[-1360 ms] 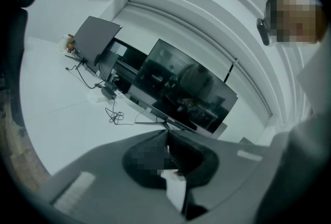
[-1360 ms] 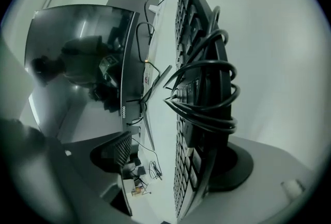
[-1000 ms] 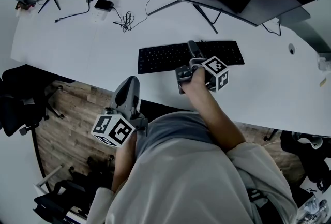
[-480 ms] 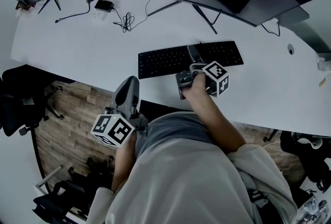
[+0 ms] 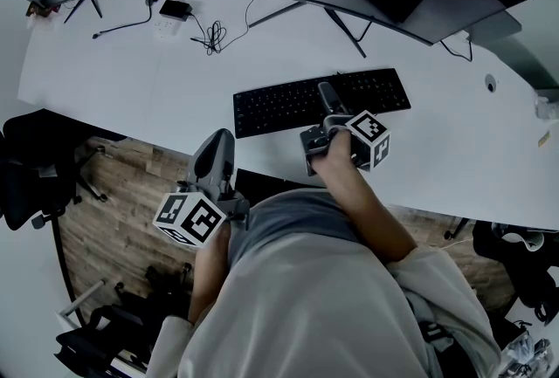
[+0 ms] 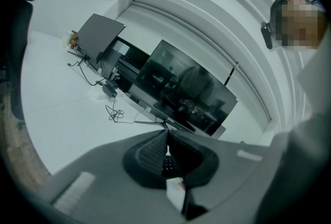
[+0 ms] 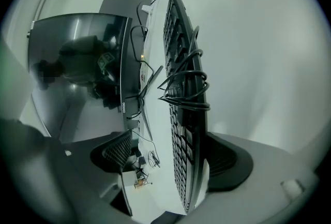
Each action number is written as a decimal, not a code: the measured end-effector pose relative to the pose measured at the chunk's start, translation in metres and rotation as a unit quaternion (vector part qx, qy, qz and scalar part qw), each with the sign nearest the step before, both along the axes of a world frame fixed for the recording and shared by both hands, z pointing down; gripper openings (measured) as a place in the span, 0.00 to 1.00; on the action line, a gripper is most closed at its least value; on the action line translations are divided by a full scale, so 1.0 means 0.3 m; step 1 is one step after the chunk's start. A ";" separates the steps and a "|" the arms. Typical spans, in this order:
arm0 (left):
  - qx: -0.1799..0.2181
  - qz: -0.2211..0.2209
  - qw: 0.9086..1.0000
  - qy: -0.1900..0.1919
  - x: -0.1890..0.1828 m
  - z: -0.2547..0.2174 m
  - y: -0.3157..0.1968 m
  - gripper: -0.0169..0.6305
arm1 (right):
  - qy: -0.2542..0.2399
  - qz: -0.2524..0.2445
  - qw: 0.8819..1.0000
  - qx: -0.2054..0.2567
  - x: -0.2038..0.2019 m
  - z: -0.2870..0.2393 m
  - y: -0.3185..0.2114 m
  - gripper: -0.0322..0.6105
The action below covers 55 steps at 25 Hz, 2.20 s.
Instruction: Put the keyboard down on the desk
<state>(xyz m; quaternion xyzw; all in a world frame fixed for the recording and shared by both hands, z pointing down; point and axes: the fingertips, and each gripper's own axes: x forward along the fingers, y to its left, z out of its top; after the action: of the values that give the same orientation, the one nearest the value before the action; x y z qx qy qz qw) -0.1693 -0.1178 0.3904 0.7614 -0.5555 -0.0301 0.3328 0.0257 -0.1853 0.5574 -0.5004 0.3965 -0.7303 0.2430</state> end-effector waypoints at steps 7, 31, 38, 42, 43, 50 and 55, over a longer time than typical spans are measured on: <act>-0.001 0.006 1.000 0.001 0.014 0.006 -0.003 0.03 | 0.000 -0.006 1.000 -0.014 0.019 0.023 0.055 0.72; -0.006 0.012 1.000 0.005 0.035 0.013 0.000 0.03 | -0.052 -0.113 0.992 -0.006 -0.041 -0.017 0.167 0.37; -0.004 0.008 1.000 0.000 0.026 0.026 0.008 0.03 | -0.034 -0.151 0.988 0.017 -0.043 -0.051 0.167 0.32; -0.011 0.001 1.000 -0.010 0.020 0.037 0.018 0.03 | -0.013 -0.179 0.983 0.039 -0.031 -0.071 0.162 0.29; -0.011 -0.001 1.000 -0.010 0.017 0.037 0.019 0.03 | -0.010 -0.188 0.981 0.045 -0.031 -0.077 0.160 0.29; -0.010 -0.017 1.000 -0.015 -0.016 0.039 0.031 0.03 | 0.033 -0.227 0.971 0.069 -0.004 -0.102 0.152 0.29; -0.010 -0.021 1.000 -0.018 -0.026 0.047 0.029 0.03 | 0.104 -0.283 0.947 0.107 0.005 -0.130 0.128 0.29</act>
<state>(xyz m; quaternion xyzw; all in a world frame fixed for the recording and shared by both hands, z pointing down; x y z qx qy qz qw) -0.1772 -0.1090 0.4045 0.7465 -0.5776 -0.0178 0.3298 0.0271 -0.1467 0.5184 -0.4116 0.6209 -0.6662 0.0362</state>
